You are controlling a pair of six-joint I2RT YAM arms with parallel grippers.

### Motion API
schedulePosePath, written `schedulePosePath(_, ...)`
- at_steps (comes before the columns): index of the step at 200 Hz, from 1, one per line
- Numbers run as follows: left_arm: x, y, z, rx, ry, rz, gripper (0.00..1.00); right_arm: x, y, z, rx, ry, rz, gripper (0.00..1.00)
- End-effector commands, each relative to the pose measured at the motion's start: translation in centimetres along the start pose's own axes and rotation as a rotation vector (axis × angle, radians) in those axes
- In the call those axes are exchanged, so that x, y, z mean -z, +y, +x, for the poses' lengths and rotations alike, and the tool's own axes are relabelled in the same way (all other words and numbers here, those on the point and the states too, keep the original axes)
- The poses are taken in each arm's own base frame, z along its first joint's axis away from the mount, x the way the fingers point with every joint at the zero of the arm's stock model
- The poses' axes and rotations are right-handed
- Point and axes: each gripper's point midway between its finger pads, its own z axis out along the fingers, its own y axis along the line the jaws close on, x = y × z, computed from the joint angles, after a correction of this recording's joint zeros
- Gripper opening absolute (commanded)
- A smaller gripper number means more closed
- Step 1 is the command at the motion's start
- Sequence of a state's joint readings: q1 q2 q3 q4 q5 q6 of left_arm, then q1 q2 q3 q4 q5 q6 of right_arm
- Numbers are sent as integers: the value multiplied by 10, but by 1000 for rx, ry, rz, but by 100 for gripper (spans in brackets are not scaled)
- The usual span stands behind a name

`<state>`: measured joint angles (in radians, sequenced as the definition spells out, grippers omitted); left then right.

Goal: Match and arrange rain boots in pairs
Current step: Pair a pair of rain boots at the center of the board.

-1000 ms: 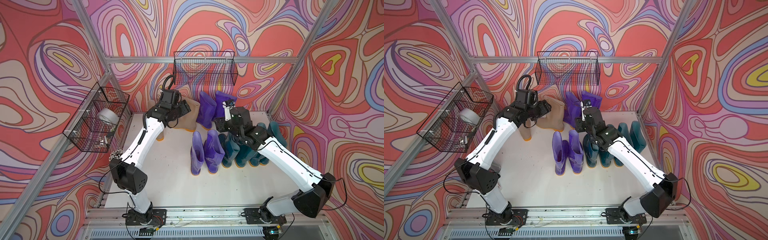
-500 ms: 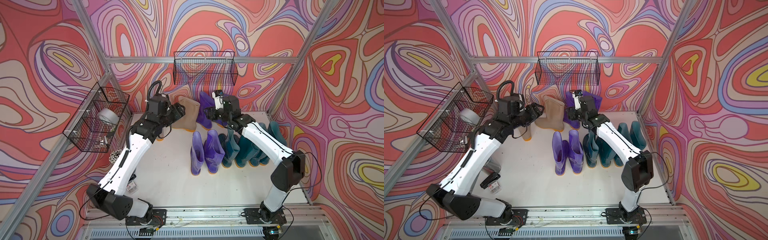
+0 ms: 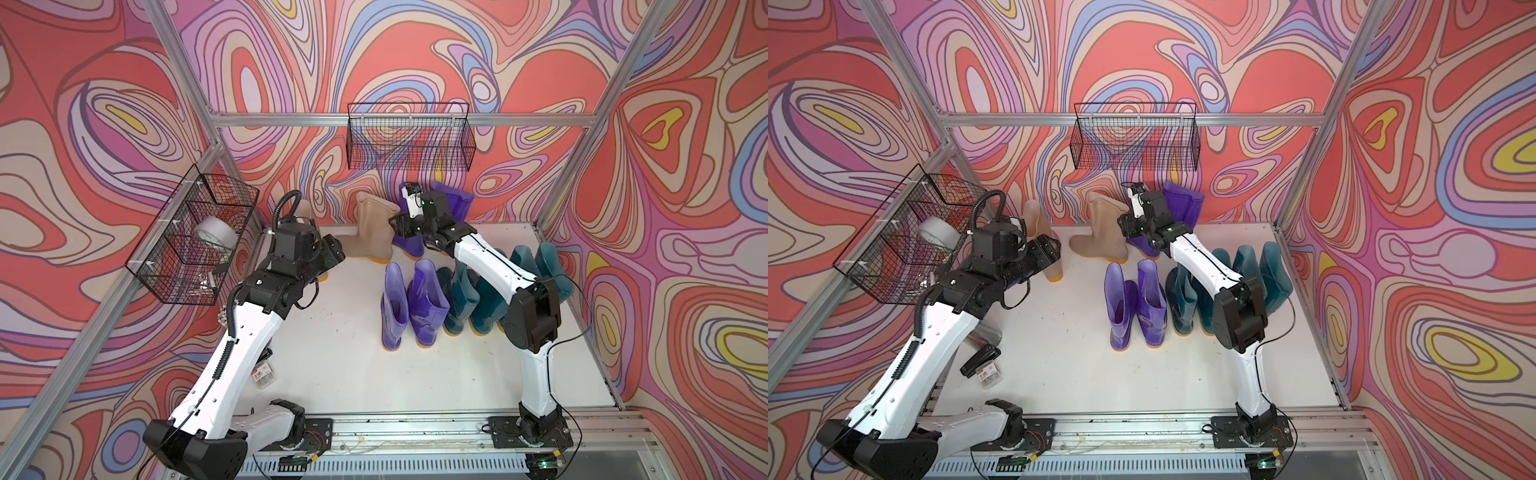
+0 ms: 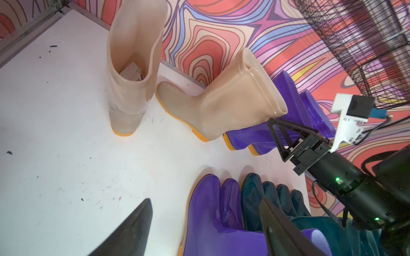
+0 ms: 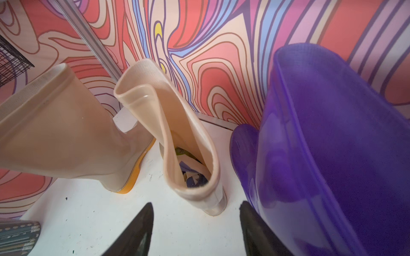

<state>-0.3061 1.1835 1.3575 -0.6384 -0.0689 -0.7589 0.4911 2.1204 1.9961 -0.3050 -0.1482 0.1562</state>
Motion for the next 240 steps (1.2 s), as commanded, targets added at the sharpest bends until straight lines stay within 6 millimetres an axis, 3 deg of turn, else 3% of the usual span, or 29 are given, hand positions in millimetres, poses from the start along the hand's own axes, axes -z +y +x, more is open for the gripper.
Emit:
schedulePosePath(1, -2, 15, 3, -1, 3, -48, 79, -10, 1, 1, 20, 1, -26, 62)
schedulePosePath(27, -9, 30, 9, 9, 16, -92, 80, -18, 12, 4, 32, -1, -95, 59)
schedulePosePath(45, -13, 38, 14, 23, 34, -104, 81, -20, 22, 4, 58, -16, -123, 51)
schedulePosePath(62, -14, 45, 16, 26, 44, -122, 81, -18, 34, 0, 81, -32, -145, 31)
schedulePosePath(99, -13, 51, 17, 32, 42, -126, 81, -21, 51, -9, 112, -51, -149, 0)
schedulePosePath(114, -14, 55, 16, 32, 35, -142, 81, -21, 64, -17, 104, -70, -161, 0)
schedulePosePath(135, -16, 60, 14, 37, 29, -167, 81, -20, 99, -28, 140, -94, -162, 0)
schedulePosePath(159, -15, 62, 14, 35, 31, -169, 82, -32, 127, -19, 158, -75, -160, 0)
schedulePosePath(186, -17, 66, 16, 35, 35, -176, 82, -38, 143, -16, 168, -75, -159, 0)
schedulePosePath(217, -17, 68, 17, 41, 49, -172, 83, -32, 158, -33, 166, -122, -177, 0)
schedulePosePath(240, -14, 70, 17, 45, 42, -172, 83, -39, 169, -26, 154, -112, -198, 0)
